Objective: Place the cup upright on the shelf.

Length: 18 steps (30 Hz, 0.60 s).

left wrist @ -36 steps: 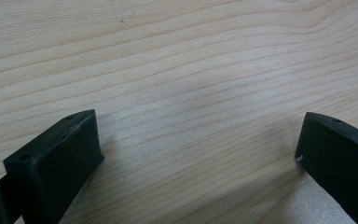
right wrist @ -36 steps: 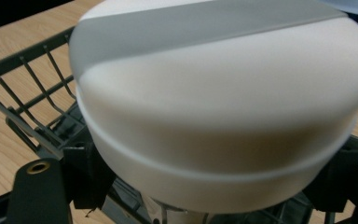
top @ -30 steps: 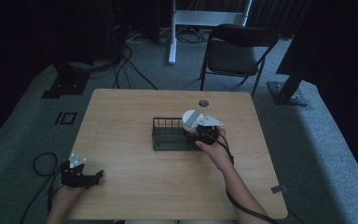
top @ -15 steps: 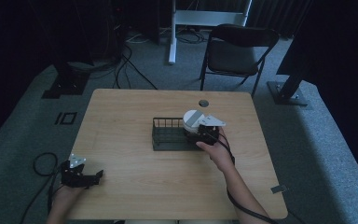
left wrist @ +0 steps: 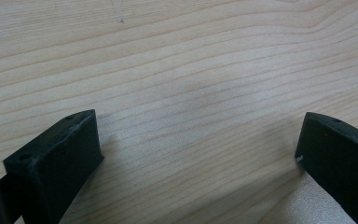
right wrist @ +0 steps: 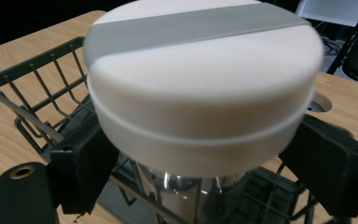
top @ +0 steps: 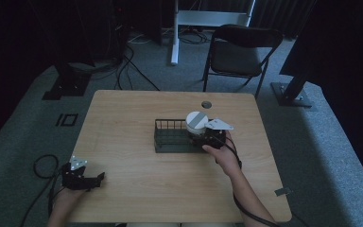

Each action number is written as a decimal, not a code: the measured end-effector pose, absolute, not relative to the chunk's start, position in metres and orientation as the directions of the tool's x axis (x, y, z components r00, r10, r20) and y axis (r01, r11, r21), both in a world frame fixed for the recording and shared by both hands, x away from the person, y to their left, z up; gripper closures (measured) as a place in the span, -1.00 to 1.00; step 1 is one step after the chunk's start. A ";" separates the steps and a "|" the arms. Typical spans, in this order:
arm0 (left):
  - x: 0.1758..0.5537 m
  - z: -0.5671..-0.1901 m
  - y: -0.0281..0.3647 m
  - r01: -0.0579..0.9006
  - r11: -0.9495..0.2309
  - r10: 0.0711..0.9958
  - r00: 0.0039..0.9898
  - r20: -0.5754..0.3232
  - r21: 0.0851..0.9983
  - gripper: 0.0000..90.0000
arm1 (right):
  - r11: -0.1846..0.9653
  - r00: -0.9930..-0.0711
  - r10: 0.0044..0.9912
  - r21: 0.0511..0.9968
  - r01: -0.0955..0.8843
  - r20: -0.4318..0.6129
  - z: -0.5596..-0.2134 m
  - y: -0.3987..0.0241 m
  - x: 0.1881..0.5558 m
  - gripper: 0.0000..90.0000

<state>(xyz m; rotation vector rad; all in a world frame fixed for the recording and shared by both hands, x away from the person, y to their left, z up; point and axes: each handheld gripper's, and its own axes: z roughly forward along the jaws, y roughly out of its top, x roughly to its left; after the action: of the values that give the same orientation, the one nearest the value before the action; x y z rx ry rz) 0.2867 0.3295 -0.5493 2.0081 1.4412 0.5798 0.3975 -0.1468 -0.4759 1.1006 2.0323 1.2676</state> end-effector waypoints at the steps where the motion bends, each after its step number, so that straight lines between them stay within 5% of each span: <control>1: 0.287 -0.549 0.329 0.689 -0.236 0.948 0.317 0.008 0.685 -1.00 | 0.242 -0.550 0.835 0.898 0.367 0.000 -0.476 -0.148 0.396 -0.71; 18: 0.287 -0.549 0.329 0.690 -0.236 0.948 0.317 0.008 0.685 -1.00 | 0.212 -0.572 0.820 0.916 0.342 0.024 -0.468 -0.164 0.368 -0.71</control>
<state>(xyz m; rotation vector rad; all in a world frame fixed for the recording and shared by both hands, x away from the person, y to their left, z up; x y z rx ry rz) 0.2867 0.3295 -0.5493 2.0082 1.4415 0.5799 0.3679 -0.1636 -0.4677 1.0736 2.0183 1.3371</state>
